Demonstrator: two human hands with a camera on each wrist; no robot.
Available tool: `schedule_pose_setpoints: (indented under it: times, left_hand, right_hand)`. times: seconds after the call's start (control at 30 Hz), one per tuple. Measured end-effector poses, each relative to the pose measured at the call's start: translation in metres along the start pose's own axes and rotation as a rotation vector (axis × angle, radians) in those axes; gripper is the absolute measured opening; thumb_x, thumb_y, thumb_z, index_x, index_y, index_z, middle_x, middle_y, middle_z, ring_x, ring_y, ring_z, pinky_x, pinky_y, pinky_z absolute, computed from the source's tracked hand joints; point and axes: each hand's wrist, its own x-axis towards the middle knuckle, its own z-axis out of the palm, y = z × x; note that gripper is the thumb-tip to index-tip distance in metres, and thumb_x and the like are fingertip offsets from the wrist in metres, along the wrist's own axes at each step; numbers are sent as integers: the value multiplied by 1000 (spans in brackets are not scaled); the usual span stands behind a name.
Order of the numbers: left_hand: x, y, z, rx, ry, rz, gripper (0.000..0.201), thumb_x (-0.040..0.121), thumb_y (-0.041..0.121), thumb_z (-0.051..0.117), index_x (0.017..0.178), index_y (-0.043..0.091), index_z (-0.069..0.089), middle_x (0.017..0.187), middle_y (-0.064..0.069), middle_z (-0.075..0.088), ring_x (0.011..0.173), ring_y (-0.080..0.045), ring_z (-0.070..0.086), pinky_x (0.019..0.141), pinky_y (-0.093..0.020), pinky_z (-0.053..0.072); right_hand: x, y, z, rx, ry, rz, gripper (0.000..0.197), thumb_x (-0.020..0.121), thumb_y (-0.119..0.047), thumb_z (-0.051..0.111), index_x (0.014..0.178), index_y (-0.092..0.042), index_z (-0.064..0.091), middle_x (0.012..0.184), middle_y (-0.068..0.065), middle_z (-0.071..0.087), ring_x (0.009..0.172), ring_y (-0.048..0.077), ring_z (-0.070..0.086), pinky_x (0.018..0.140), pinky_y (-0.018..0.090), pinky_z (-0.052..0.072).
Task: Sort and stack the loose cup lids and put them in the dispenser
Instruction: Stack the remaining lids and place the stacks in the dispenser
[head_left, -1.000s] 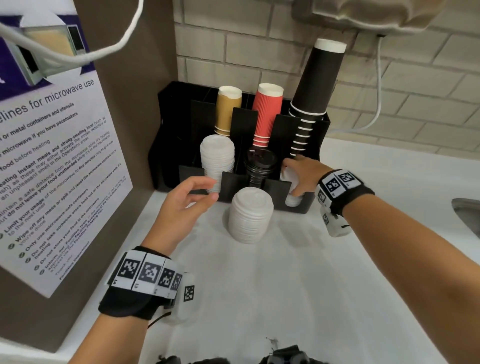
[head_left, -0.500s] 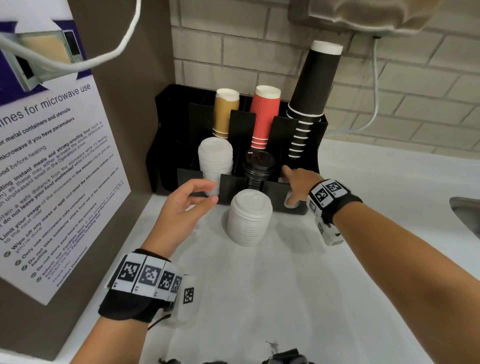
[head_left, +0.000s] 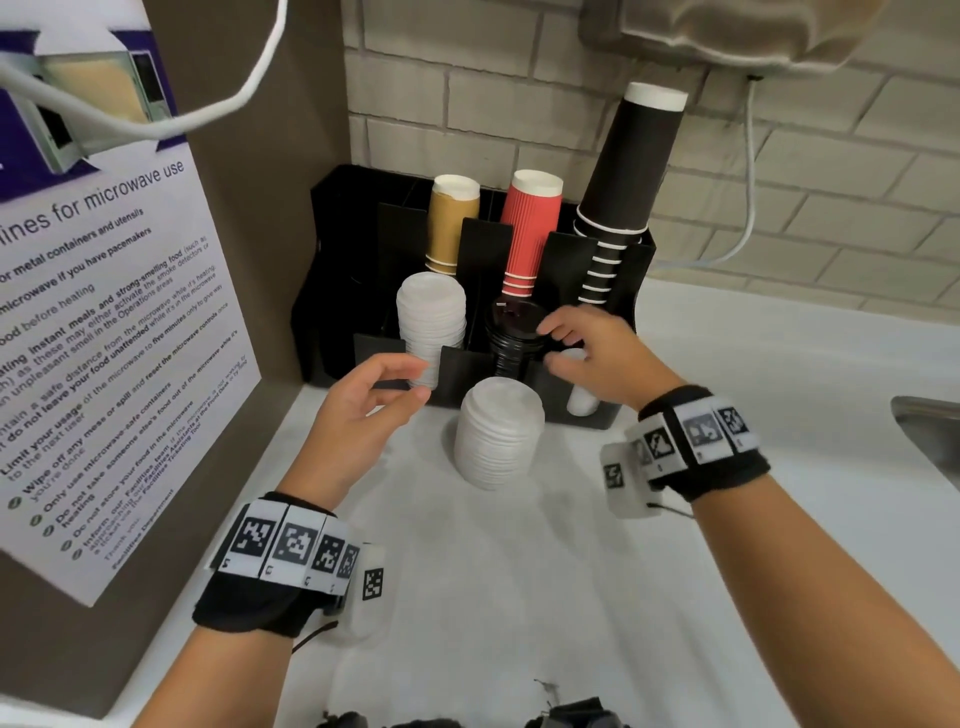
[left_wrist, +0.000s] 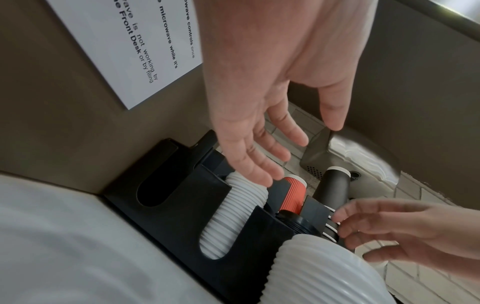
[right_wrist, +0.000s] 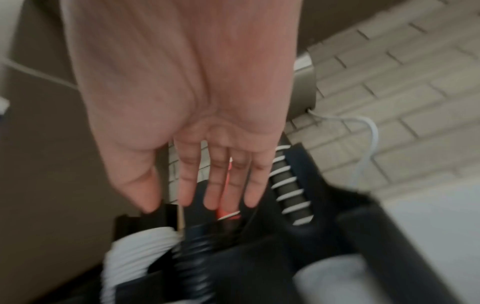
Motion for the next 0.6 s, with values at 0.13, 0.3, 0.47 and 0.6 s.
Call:
schedule_pose_setpoints:
  times: [0.13,0.3,0.47,0.6]
  left_hand:
    - [1,0,2,-18,-1,6,21,91,12,64,106,26,64,110,8,64,87,-1,62,81,-23,53]
    - [1,-1,5,-18,-13,9,21,90,12,64,106,26,64,109,8,65,88,-4,63,82,-25,53]
    - [0,-2,4,-7,-24,6,22,90,14,64,106,28,64,110,9,66,91,-6,64,87,-28,52]
    - [-1,-2,5,14,-28,2,27,87,18,69,110,30,63,114,9,65,95,-6,64,90,-29,49]
  right_hand:
    - [-19,-20,34,26,-297,51,67,73,-43,79,130,-27,47,125,-2,41,110,12,44,92,23,37]
    - [-19,-24,64,39,-246,105,75,63,-48,83,123,-32,41,124,-1,34,109,23,46,95,37,46]
    - [-15,-24,72,15,-227,108,71,63,-40,82,121,-28,42,119,-1,35,105,26,48,91,39,48]
    - [-16,-27,61,86,-81,97,66,65,-34,82,120,-25,46,120,1,39,104,21,46,89,33,44]
